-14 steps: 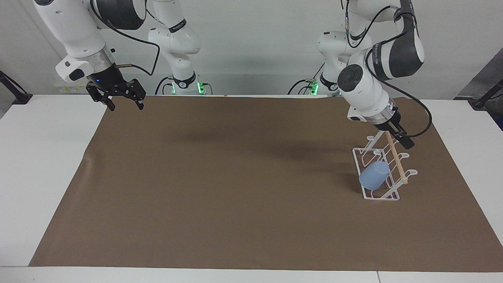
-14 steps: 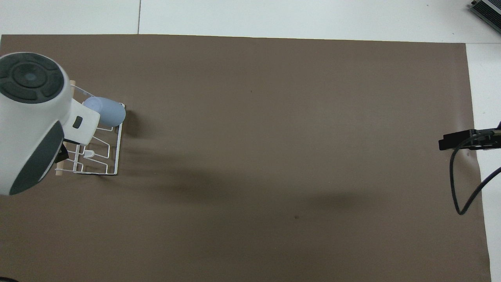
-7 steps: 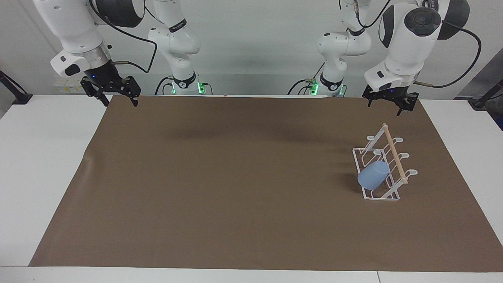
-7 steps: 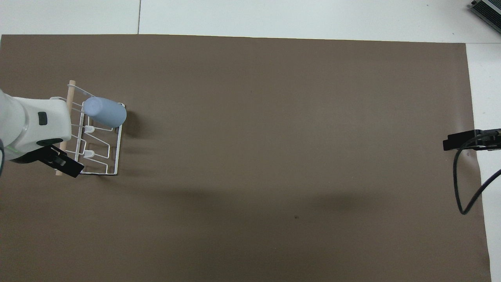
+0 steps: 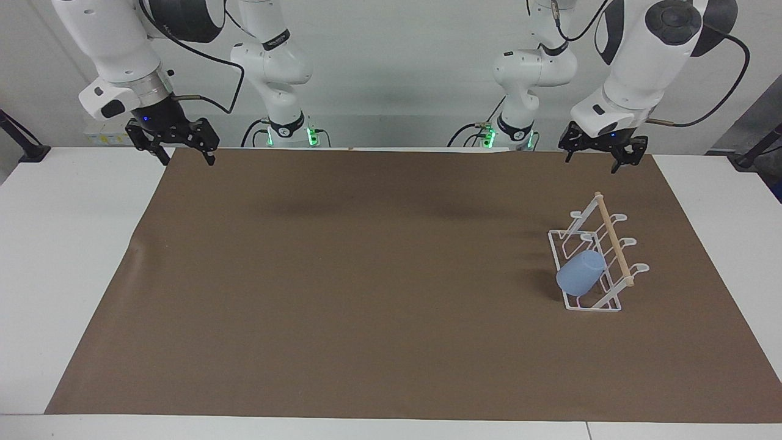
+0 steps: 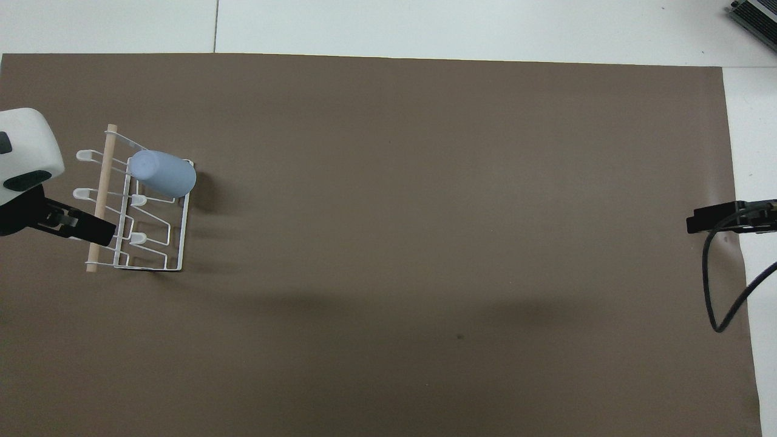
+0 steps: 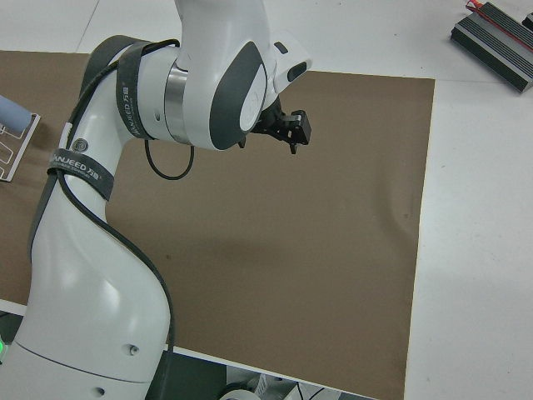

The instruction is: Hang cup on cup holder

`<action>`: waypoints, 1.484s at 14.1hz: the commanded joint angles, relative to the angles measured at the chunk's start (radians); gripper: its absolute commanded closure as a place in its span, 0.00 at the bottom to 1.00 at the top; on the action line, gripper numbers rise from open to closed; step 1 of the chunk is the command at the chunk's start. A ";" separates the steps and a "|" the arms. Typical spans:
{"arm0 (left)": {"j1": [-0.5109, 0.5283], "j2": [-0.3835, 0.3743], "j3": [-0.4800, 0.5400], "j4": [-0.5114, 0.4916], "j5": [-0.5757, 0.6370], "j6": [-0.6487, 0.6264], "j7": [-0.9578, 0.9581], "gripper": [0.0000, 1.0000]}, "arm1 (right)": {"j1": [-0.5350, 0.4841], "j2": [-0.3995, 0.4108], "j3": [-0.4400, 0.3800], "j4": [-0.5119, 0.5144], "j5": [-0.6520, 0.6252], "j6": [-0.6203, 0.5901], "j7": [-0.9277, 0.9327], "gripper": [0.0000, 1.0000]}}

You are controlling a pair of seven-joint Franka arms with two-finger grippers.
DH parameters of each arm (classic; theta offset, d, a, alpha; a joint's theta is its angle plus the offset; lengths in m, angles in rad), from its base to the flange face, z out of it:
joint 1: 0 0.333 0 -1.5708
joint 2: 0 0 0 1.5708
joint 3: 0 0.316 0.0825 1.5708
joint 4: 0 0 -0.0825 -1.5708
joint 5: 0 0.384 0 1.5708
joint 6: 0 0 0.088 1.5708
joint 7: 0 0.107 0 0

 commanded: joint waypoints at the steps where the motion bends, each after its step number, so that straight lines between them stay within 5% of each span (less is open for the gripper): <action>1: 0.075 0.033 -0.008 0.065 -0.103 -0.049 -0.015 0.00 | -0.009 -0.015 0.008 -0.008 -0.003 -0.016 -0.004 0.00; 4: 0.083 0.038 -0.011 0.128 -0.102 -0.123 -0.023 0.00 | -0.009 -0.015 0.008 -0.008 -0.003 -0.016 -0.004 0.00; 21: 0.065 -0.002 -0.005 0.059 -0.042 -0.042 -0.107 0.00 | -0.009 -0.013 0.008 -0.008 -0.003 -0.016 -0.004 0.00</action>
